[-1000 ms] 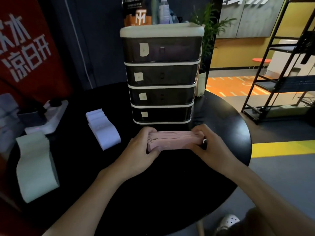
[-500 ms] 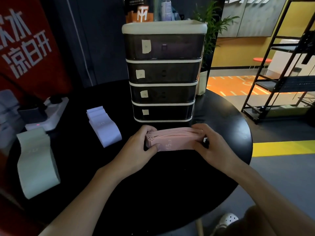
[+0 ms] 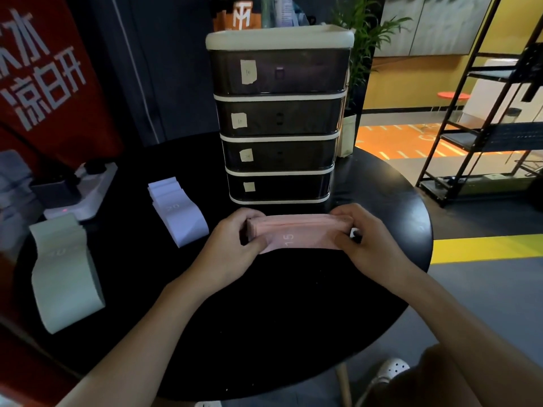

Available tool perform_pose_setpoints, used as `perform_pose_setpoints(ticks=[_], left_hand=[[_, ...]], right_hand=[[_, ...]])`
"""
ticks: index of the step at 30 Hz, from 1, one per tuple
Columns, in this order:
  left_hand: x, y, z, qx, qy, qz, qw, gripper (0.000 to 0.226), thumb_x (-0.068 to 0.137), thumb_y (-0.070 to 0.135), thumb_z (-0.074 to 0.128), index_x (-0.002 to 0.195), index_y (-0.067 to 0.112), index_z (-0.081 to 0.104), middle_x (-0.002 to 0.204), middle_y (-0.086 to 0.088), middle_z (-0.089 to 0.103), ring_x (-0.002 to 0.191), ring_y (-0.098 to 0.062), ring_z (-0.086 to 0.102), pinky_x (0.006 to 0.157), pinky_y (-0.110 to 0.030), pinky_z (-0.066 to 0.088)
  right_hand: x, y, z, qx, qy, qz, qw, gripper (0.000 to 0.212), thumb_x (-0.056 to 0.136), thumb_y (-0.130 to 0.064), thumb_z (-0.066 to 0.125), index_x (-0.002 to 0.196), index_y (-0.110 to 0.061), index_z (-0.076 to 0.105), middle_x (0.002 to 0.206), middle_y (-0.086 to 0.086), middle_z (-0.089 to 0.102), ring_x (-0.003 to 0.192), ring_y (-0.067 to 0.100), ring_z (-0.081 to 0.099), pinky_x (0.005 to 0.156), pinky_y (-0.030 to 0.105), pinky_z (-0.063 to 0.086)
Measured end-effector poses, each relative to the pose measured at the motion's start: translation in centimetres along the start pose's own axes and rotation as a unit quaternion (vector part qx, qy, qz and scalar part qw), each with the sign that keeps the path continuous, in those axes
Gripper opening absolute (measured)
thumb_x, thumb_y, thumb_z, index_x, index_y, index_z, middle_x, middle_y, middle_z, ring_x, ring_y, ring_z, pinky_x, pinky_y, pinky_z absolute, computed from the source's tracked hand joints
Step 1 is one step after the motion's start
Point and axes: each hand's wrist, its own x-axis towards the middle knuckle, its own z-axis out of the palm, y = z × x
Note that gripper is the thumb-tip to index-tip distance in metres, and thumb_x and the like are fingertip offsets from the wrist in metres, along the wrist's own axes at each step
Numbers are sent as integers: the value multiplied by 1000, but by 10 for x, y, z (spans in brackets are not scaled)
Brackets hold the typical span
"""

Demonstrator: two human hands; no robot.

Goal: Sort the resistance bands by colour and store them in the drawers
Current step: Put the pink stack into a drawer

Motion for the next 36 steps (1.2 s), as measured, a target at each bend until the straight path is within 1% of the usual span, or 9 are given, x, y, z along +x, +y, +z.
perform_pose_setpoints(ticks=[4,8,11,13,17,21,27,32,36], left_hand=[[-2,7,-6,-93,-23,-82,992,40,89,15,71,122,31,56,110,3,69,105,-10,65,98,-40,53],[-11,14,-4,-35,-21,-73,997,54,89,14,64,123,48,40,100,-5,66,83,-18,70,78,-40,60],[-16,15,-1,73,-46,-23,996,52,92,20,59,127,52,37,79,-3,58,59,-9,56,59,-26,48],[-15,11,0,112,-52,0,992,51,93,22,55,130,52,36,90,-3,55,73,-9,55,68,-23,44],[-16,1,4,135,-31,66,988,39,92,13,57,119,42,54,119,10,36,111,-4,42,91,-6,28],[-13,-3,9,184,0,86,979,13,91,18,62,97,27,68,119,11,35,116,-13,36,95,-14,27],[-11,4,6,147,22,71,986,14,93,19,61,95,27,72,112,13,41,113,-8,39,88,-2,27],[11,33,-16,120,162,95,975,15,90,14,63,101,21,71,107,10,54,101,-8,52,81,-7,36],[62,55,-49,53,222,61,972,39,86,19,70,122,16,58,117,0,52,100,-9,53,80,-10,41]], right_hand=[[-3,-5,-5,140,-18,66,988,27,93,-18,62,116,-29,54,96,4,70,80,16,64,67,26,49],[-3,-9,-2,23,-55,49,997,31,77,-47,58,105,-34,62,94,-5,67,89,16,62,81,37,53],[-2,-10,0,-65,-79,40,994,22,84,-40,56,105,-35,63,98,-9,59,106,12,49,101,41,40],[-3,-13,1,-101,-76,32,991,20,89,-32,56,107,-30,63,100,-12,55,111,12,41,103,37,32],[-4,-13,3,-119,-37,9,992,39,71,-48,51,109,-38,55,110,-7,47,111,17,43,102,45,38],[-5,-7,2,-104,-44,-33,993,13,80,-37,60,88,-45,53,104,-14,49,103,15,49,96,52,42],[0,-9,0,-62,-35,-35,997,11,84,-29,64,86,-40,61,100,-11,54,100,13,54,92,37,46],[42,-32,-21,1,23,-11,1000,18,90,-21,66,98,-36,58,105,1,57,98,19,59,80,24,46],[97,-57,-40,63,105,10,992,31,90,-19,66,117,-22,52,117,14,57,104,26,60,78,24,47]])
